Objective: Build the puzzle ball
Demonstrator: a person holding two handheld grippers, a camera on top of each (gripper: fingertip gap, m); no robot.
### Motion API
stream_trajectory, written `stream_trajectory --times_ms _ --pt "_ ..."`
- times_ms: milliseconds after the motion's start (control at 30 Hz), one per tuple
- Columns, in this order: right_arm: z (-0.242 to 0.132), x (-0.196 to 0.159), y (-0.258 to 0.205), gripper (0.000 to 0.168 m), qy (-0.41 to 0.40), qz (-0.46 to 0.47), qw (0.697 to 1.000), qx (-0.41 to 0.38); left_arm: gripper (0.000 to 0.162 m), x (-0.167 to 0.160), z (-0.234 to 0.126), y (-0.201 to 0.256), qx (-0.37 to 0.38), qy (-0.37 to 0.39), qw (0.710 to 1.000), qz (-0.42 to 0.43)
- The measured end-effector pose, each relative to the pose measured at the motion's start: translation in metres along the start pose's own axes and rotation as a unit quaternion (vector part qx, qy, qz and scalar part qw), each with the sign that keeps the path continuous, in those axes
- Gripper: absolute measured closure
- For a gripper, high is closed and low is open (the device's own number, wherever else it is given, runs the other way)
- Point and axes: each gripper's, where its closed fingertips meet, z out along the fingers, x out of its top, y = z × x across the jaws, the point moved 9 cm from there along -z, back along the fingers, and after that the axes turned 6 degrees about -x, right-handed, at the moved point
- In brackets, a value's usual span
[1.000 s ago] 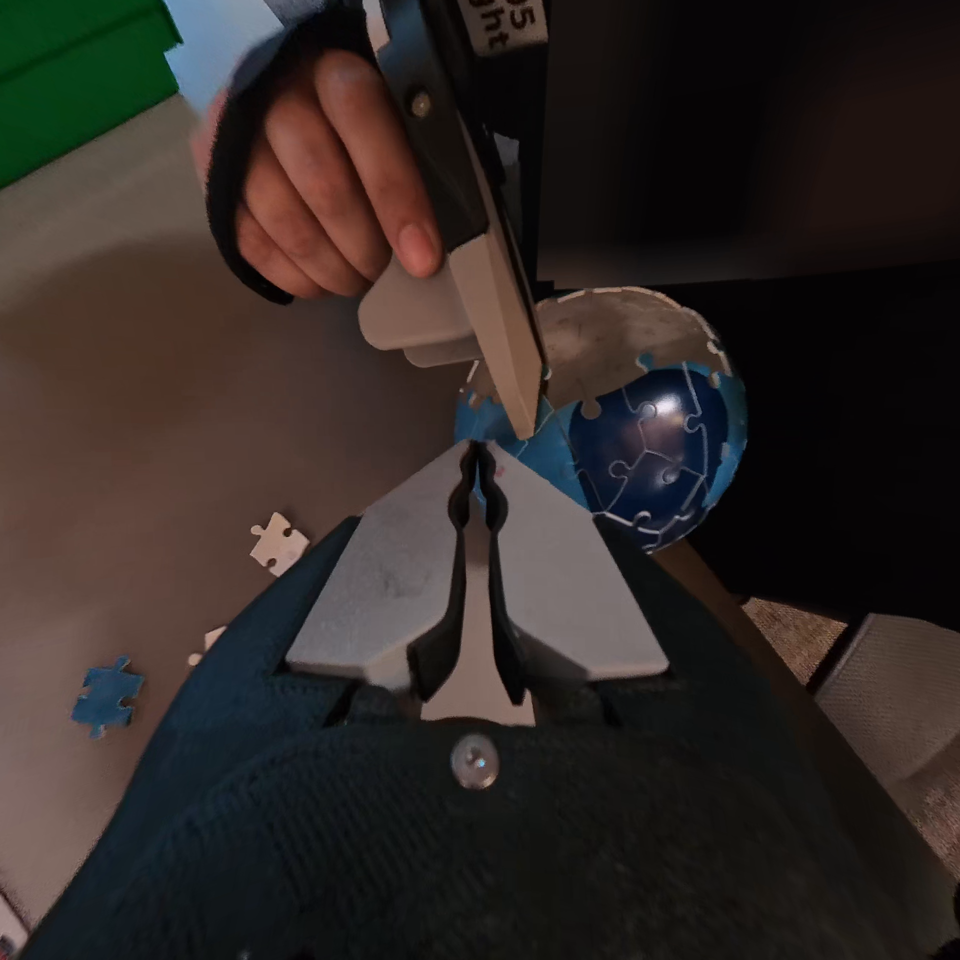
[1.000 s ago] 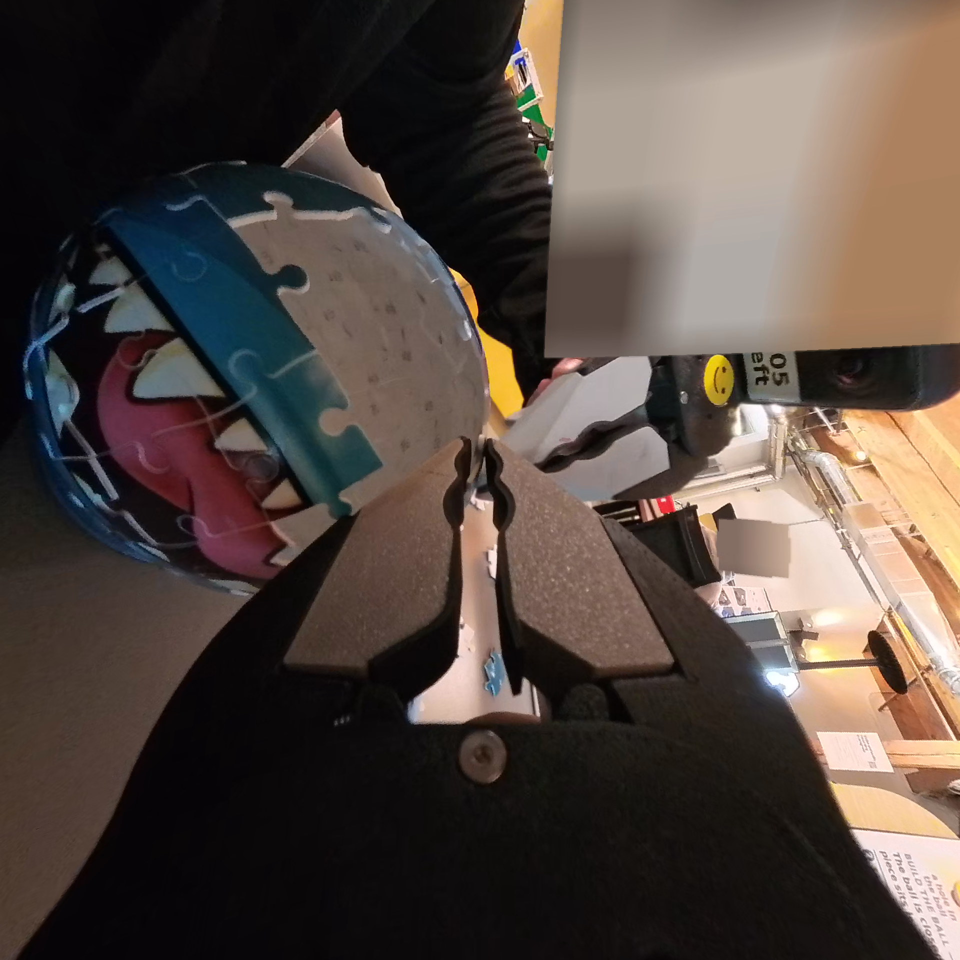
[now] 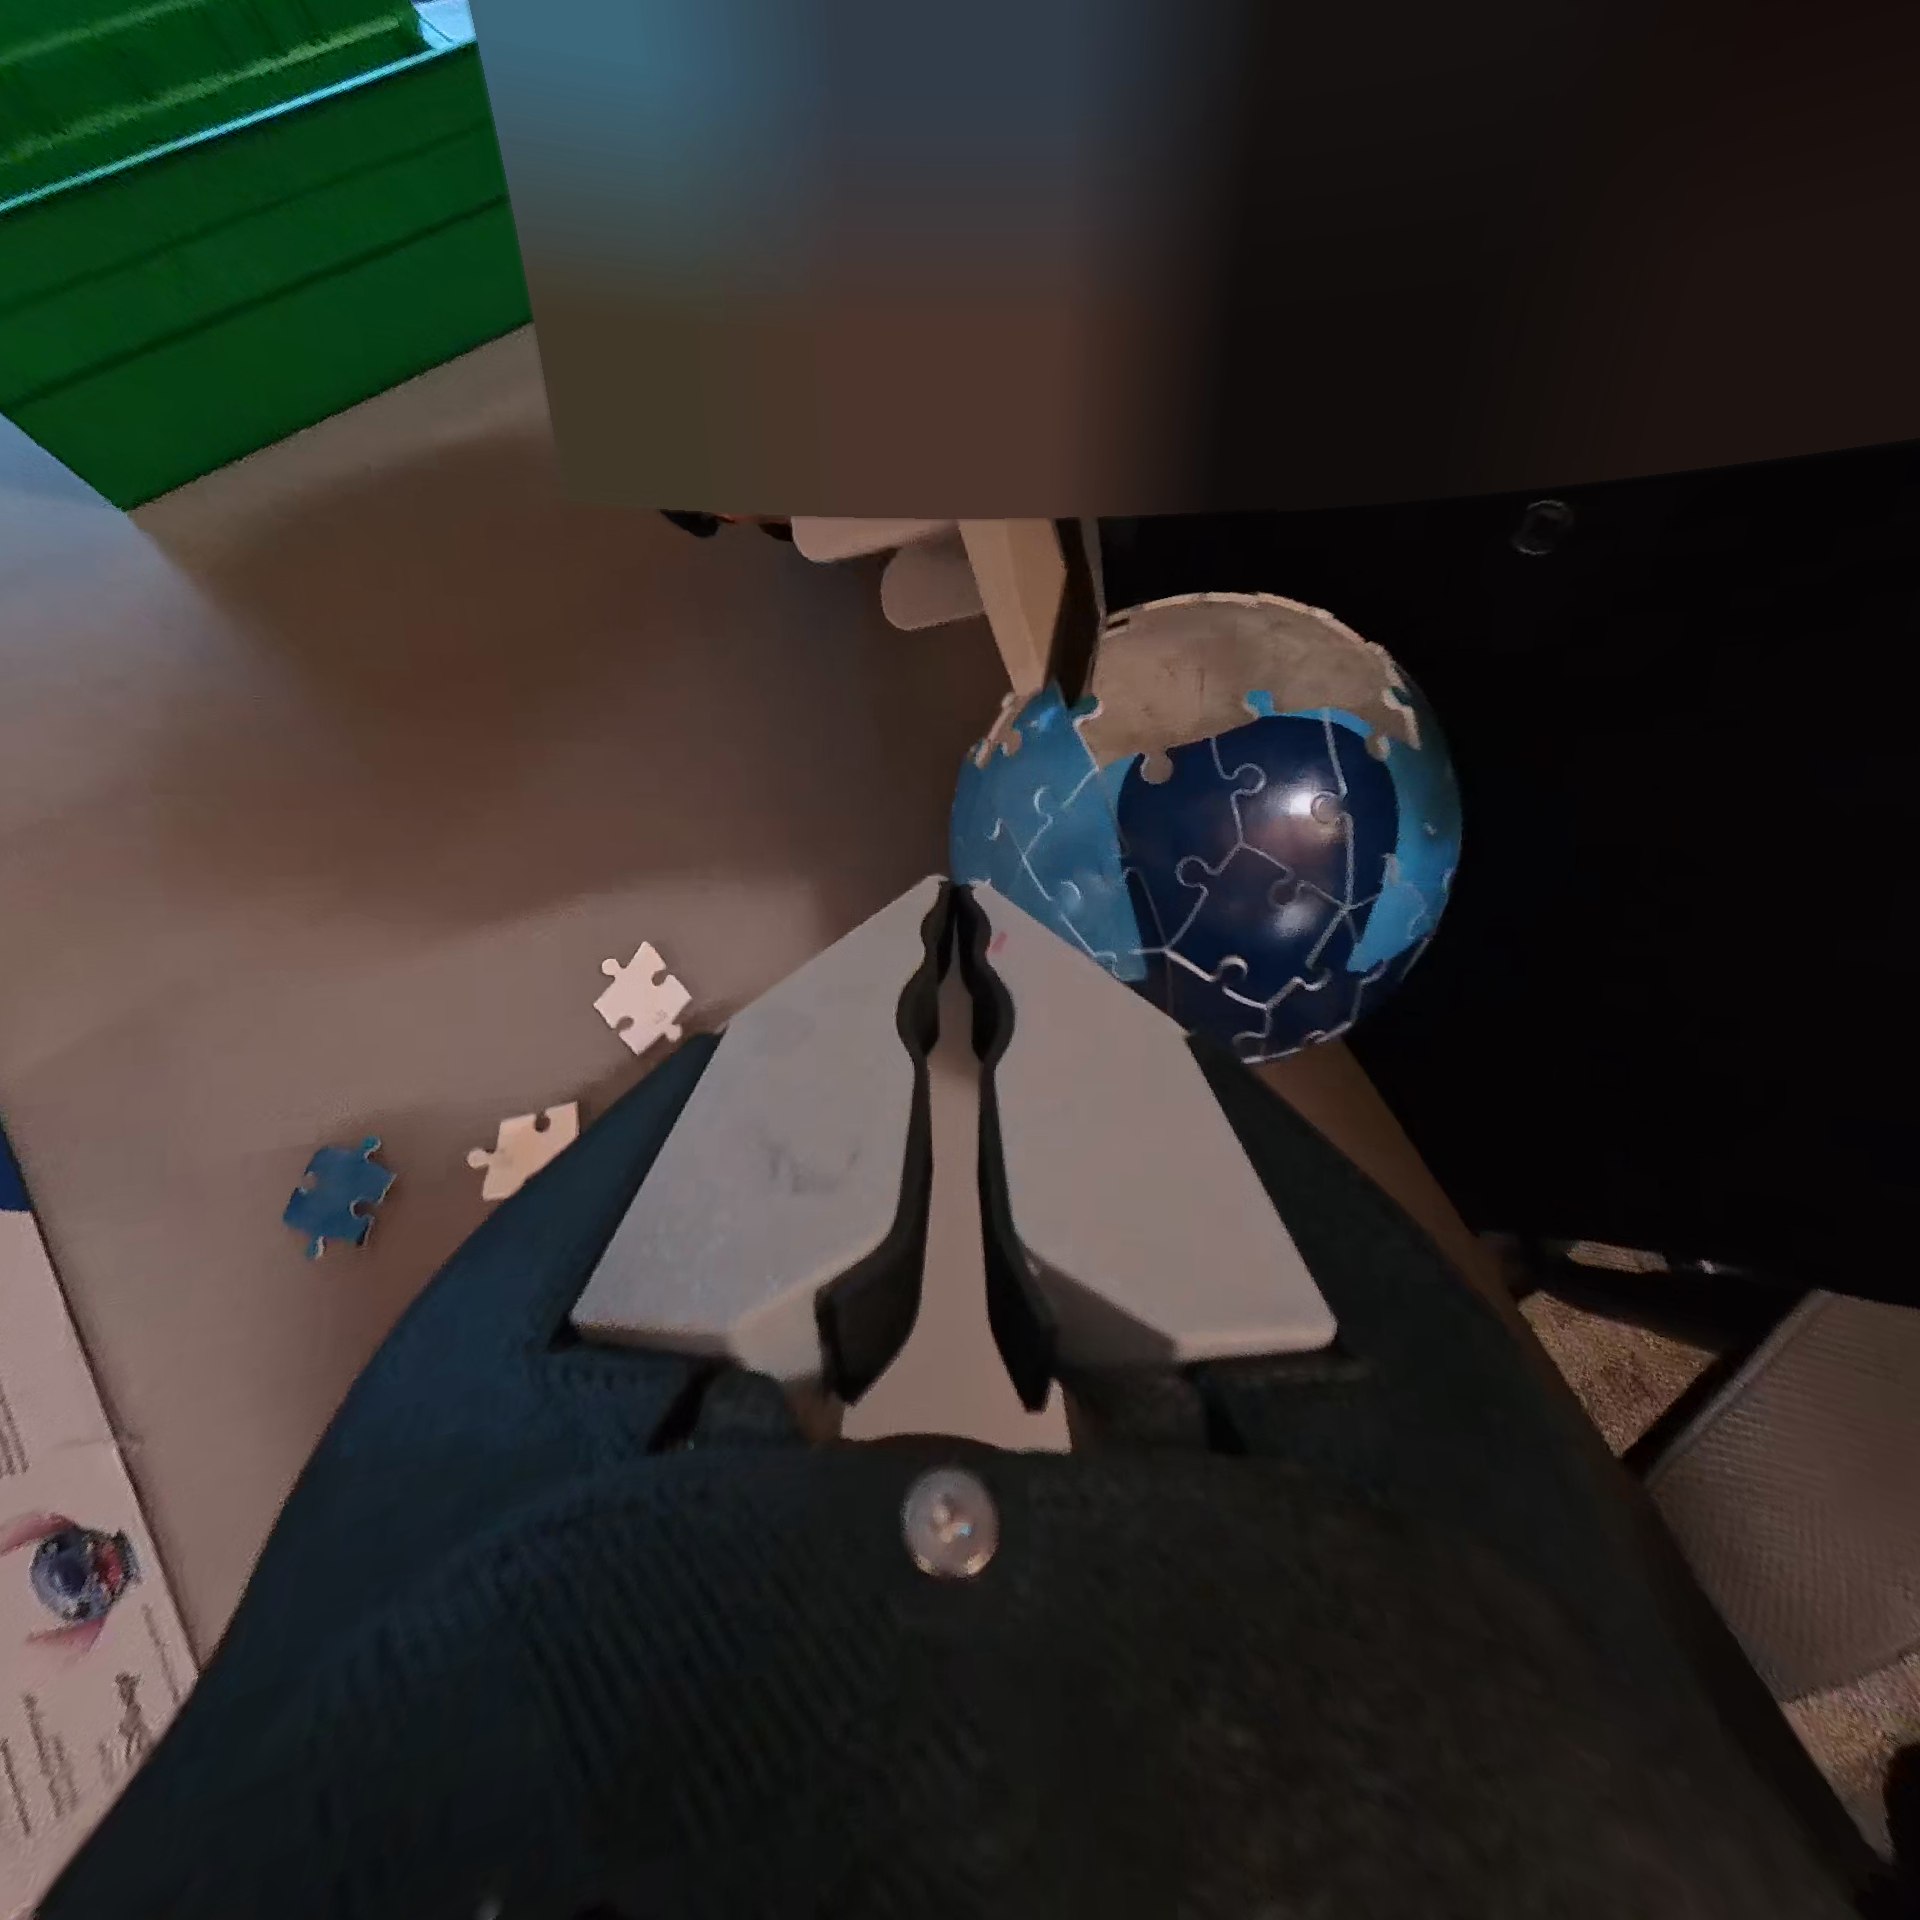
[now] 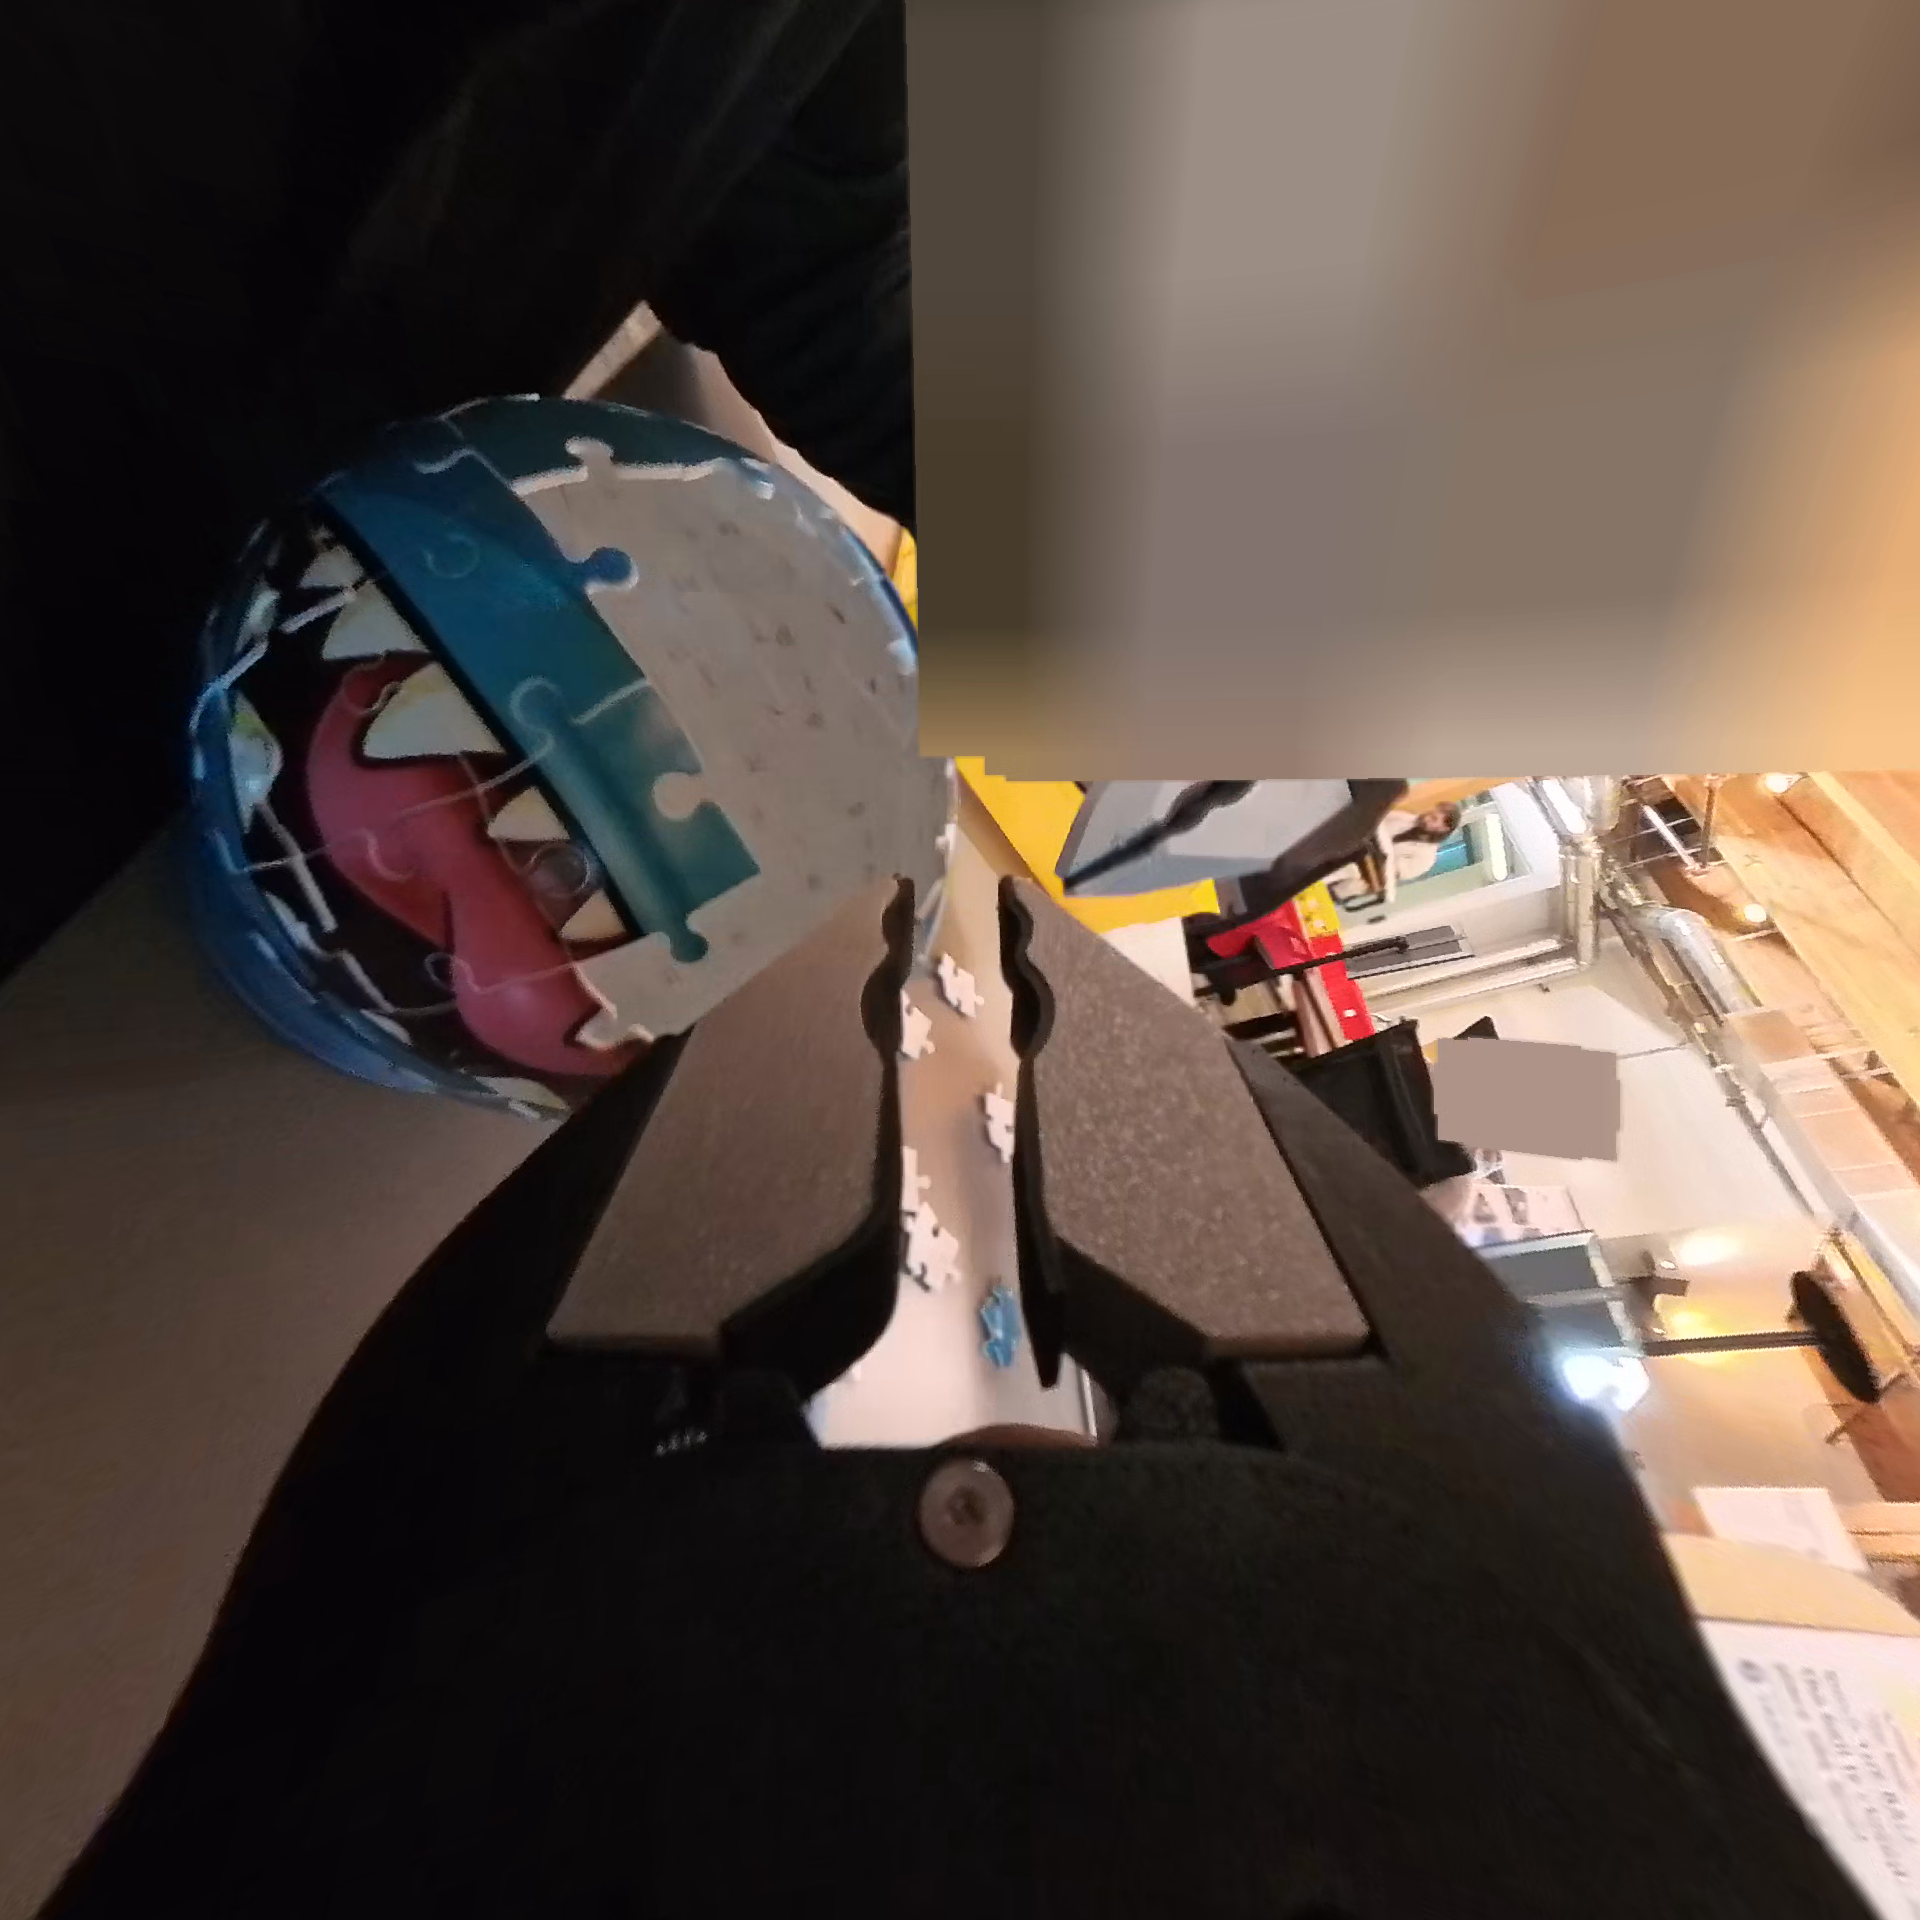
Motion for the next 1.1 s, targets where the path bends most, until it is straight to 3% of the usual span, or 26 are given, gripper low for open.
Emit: stream_trajectory --times_ms 167,333,467,567,633,700,900,1100 --pt "-0.022 -0.009 0.011 0.151 0.027 0.103 0.994 0.025 0.162 -0.012 -0.016 0.016 0.043 0.034 0.998 -0.027" --pt "-0.042 -0.034 0.015 0.148 0.036 0.238 0.968 0.069 0.162 -0.03 -0.029 0.036 0.087 0.09 0.989 -0.073" --pt "-0.049 -0.058 0.027 0.143 0.047 0.371 0.924 0.081 0.133 -0.047 -0.031 0.045 0.154 0.146 0.967 -0.143" --pt "-0.054 -0.063 0.027 0.119 0.067 0.438 0.884 0.149 0.096 -0.063 -0.024 0.064 0.17 0.157 0.957 -0.175" --pt "-0.054 -0.064 0.019 0.1 0.059 0.452 0.871 0.182 0.076 -0.069 -0.017 0.08 0.185 0.155 0.956 -0.169" --pt "-0.052 -0.061 0.008 0.089 0.042 0.453 0.868 0.198 0.067 -0.069 -0.007 0.094 0.198 0.168 0.954 -0.15" --pt "-0.044 -0.049 -0.023 0.087 -0.03 0.417 0.889 0.189 0.054 -0.067 0.033 0.12 0.192 0.165 0.956 -0.145" --pt "-0.039 -0.048 -0.041 0.085 -0.087 0.441 0.873 0.192 0.05 -0.069 0.063 0.127 0.25 0.112 0.95 -0.147"
